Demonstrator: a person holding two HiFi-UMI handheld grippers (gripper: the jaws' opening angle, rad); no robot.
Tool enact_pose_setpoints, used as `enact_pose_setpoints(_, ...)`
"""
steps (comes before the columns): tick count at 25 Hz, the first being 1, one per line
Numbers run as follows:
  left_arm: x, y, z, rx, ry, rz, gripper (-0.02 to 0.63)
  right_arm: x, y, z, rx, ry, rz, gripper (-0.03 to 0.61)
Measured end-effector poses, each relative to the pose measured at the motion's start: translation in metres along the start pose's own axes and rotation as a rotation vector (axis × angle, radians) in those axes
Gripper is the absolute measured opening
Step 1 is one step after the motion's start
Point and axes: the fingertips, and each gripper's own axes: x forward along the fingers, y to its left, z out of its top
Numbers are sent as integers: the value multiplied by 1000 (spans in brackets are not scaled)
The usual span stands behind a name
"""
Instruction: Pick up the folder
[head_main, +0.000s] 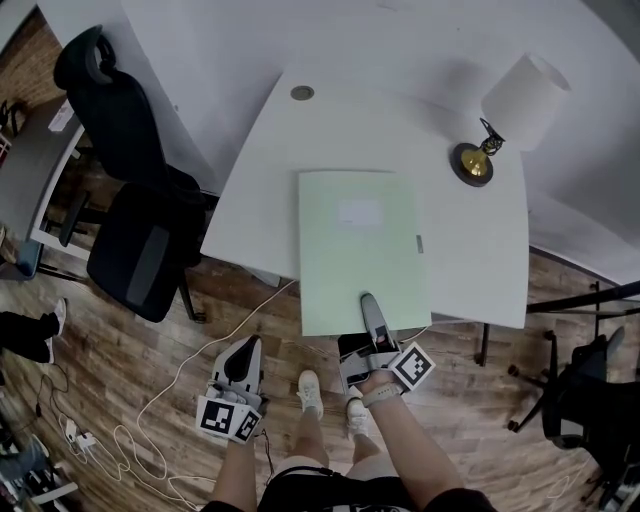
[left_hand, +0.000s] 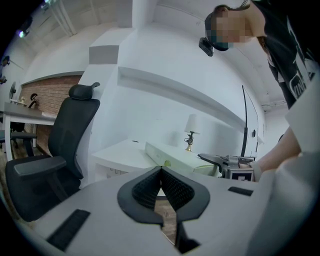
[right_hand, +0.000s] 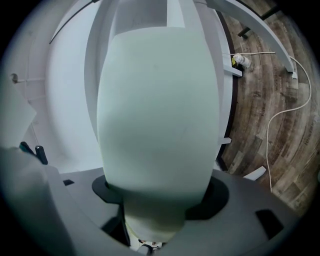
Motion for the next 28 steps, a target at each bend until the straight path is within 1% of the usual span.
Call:
enact_pose_setpoints(3,0,2,2,1,-3,3,14,0,0,-1,-5,8,-7,312)
enact_pose_setpoints(9,0,1,5,2,-8,9,14,-3,2,3,-21,22,-9,301)
enact_pose_setpoints(15,-1,-4,7,3,-17,14,14,-4,15,8,-115,73,-4,293)
enact_pose_setpoints(18,-3,-6,11,5,-24,20,14,-5,21,12,-145,92,4,291)
enact_pose_setpoints(21,-3,-8,17,10,-35,22,14,-7,26,19,-168,96,-5,291)
enact_pose_setpoints(24,-3,-12,24,15,-45,22,14,-10,32,26,-221,105,-22,291)
enact_pose_setpoints(28,-3,-18,36,27,-61,19,14,-14,45,30,-280,132,-16,291)
